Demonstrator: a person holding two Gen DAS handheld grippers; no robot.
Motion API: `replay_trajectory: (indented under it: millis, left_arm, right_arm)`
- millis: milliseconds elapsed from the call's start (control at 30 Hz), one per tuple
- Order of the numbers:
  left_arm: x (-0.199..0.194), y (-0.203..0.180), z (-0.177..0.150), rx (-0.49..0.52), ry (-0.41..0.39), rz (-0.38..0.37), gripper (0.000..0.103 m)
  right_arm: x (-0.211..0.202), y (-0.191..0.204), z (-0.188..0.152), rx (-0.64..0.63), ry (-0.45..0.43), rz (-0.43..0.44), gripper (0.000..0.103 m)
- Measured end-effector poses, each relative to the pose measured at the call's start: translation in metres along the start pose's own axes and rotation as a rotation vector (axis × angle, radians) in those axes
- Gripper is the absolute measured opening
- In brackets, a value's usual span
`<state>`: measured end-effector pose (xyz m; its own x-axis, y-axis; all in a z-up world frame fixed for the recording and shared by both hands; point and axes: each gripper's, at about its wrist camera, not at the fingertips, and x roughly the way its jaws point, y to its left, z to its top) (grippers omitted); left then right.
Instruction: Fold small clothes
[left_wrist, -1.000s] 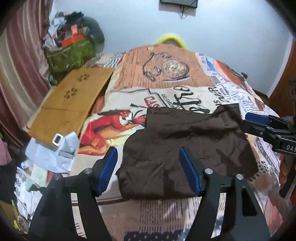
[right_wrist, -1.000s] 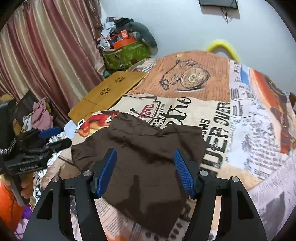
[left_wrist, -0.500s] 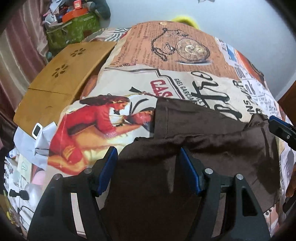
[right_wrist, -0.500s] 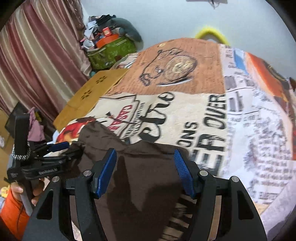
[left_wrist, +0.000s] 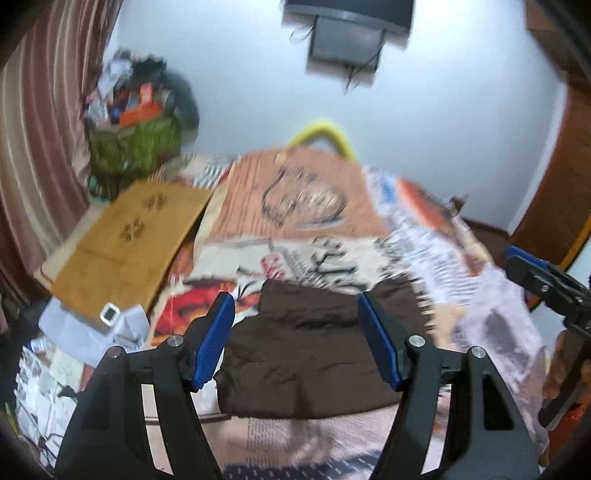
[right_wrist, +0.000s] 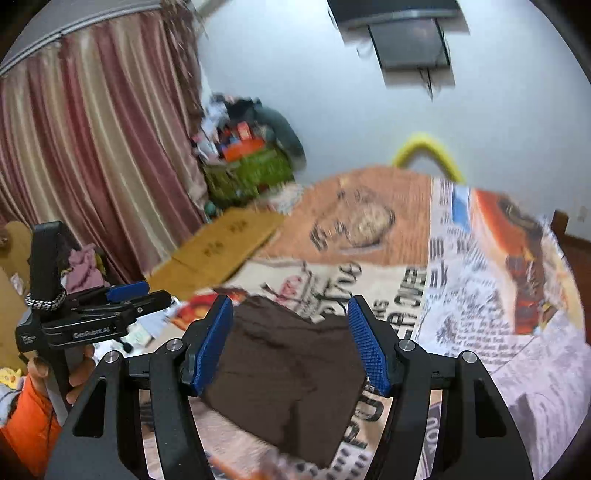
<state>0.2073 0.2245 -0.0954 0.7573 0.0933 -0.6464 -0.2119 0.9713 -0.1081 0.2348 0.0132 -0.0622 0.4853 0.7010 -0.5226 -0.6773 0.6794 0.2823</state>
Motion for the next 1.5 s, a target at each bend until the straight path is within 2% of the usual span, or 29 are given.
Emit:
replay_trajectory:
  millis: [167,333,500,600,667,700,767,833,967,1067,1500]
  left_arm:
    - [-0.091,-0.032,-0.001,0.077,-0.174,-0.011,0.068]
    - [-0.169,-0.058,-0.015,0.105,-0.313,-0.030,0.068]
    - [-0.225,-0.074,-0.038,0.108,-0.430,0.010,0.068]
    - [-0.246,-0.079,-0.051,0.106,-0.476,0.028,0.069]
    - [-0.254,-0.083,-0.058,0.106,-0.492,0.020,0.071]
    - [-0.256,-0.084,-0.060,0.105,-0.495,0.013,0.077]
    - [-0.260,-0.085,-0.065,0.101,-0.501,0.001,0.085]
    - [-0.262,-0.086,-0.069,0.098,-0.501,-0.009,0.094]
    - [-0.268,-0.087,-0.073,0.091,-0.506,0.000,0.103]
    - [-0.270,-0.087,-0.076,0.091,-0.503,-0.002,0.103]
    - [-0.271,-0.086,-0.082,0.088,-0.506,0.015,0.103]
  right_arm:
    - [-0.074,0.041,0.003,-0.082,-0.152,-0.020,0.061]
    - [-0.132,0.072,-0.006,-0.124,-0.261,-0.029,0.061]
    - [-0.178,0.094,-0.022,-0.151,-0.339,-0.058,0.061]
    - [-0.195,0.102,-0.031,-0.157,-0.367,-0.070,0.061]
    - [-0.199,0.106,-0.035,-0.159,-0.375,-0.083,0.062]
    - [-0.200,0.107,-0.036,-0.159,-0.378,-0.092,0.064]
    - [-0.203,0.110,-0.038,-0.158,-0.390,-0.110,0.077]
    - [-0.203,0.110,-0.038,-0.163,-0.401,-0.125,0.084]
    - [-0.207,0.118,-0.039,-0.190,-0.419,-0.162,0.103]
    - [-0.210,0.123,-0.041,-0.201,-0.437,-0.182,0.103]
    - [-0.207,0.120,-0.048,-0.197,-0.421,-0.192,0.103]
